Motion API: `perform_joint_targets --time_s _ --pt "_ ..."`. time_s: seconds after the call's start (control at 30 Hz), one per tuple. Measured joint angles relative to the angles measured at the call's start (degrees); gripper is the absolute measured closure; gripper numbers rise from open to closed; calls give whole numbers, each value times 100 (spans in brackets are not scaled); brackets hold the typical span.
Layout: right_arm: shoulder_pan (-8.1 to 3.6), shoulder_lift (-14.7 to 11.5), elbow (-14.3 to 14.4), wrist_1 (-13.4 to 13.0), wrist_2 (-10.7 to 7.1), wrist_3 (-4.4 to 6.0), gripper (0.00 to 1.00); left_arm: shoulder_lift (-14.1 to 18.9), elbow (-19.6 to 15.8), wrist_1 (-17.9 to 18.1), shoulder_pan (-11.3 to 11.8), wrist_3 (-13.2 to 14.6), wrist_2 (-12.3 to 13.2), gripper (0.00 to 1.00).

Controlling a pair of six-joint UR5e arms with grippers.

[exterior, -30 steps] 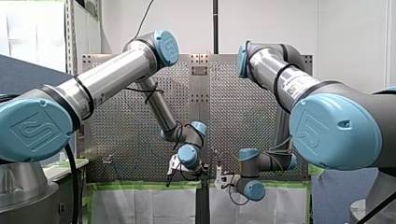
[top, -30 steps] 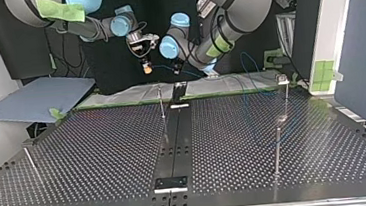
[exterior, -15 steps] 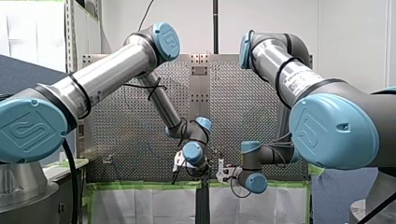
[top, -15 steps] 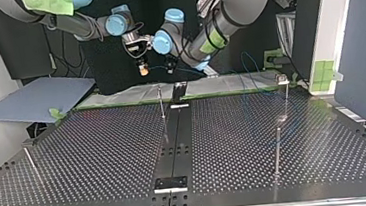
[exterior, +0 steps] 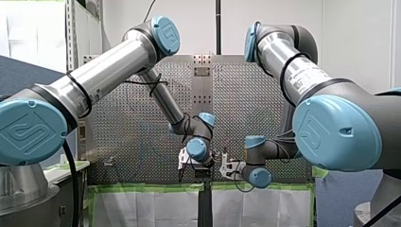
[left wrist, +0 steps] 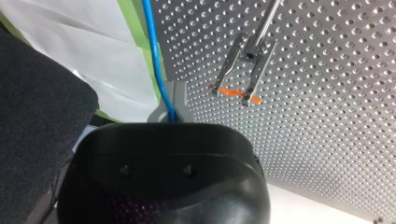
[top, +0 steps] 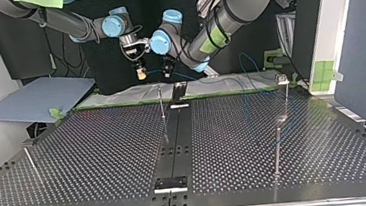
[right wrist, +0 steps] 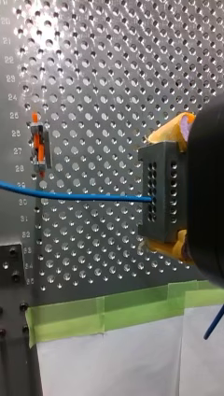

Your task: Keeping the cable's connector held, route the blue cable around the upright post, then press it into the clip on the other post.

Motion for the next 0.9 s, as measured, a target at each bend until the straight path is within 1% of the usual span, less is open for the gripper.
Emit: perform_joint_targets --time_s 0.13,0.2,0.37,0.43,0.5,0.57,0.6,0.67,0.77,0.9 --pt "-1 -53 3 47 7 3 100 1 1 7 8 -4 -13 99" --pt "-12 -65 0 48 19 31 100 3 1 16 14 -8 -12 99" --pt "-80 -79 -3 -17 44 216 100 2 1 74 55 -11 7 99" --pt "-113 -80 -3 -32 41 274 100 2 3 121 73 -14 20 99" --pt "-149 -79 -4 -45 29 369 100 2 2 166 86 -16 47 99" --pt "-186 -78 -4 -53 21 441 100 3 2 243 105 -19 89 99" --pt "-202 -77 -5 -55 19 460 100 2 1 285 114 -20 104 99" --pt "-236 -73 -5 -59 14 486 100 1 1 398 133 -22 123 99" --pt "-287 -68 -7 -64 8 499 100 0 0 580 164 -52 125 99" --pt "-333 -58 -37 -67 -45 505 100 0 0 799 201 -173 129 99"
